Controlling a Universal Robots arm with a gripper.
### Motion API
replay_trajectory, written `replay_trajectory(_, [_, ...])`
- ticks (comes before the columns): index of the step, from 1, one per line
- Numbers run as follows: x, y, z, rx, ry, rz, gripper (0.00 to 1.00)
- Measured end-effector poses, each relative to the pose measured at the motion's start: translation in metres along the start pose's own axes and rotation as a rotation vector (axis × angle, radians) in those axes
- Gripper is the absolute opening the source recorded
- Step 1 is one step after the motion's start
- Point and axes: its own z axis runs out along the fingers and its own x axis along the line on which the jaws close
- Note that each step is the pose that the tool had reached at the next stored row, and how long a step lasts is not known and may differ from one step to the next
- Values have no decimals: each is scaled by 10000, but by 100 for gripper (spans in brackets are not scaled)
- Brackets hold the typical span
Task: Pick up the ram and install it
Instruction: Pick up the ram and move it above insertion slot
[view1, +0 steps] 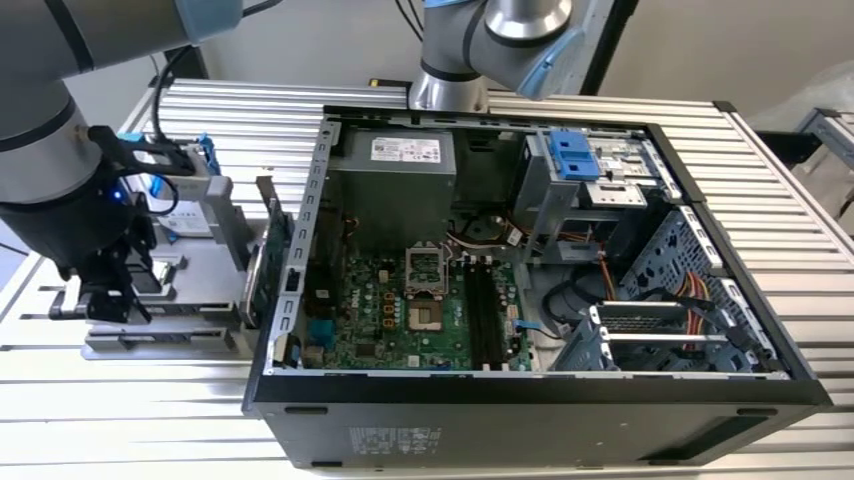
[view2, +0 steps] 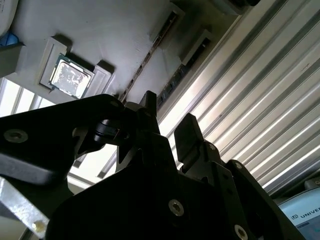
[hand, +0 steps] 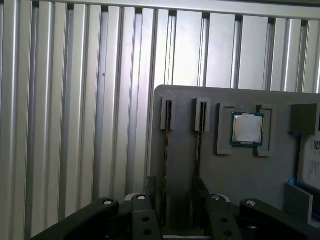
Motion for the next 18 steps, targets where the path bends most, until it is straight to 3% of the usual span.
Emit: replay_trajectory(18, [1,-2,64,0,4,0,100])
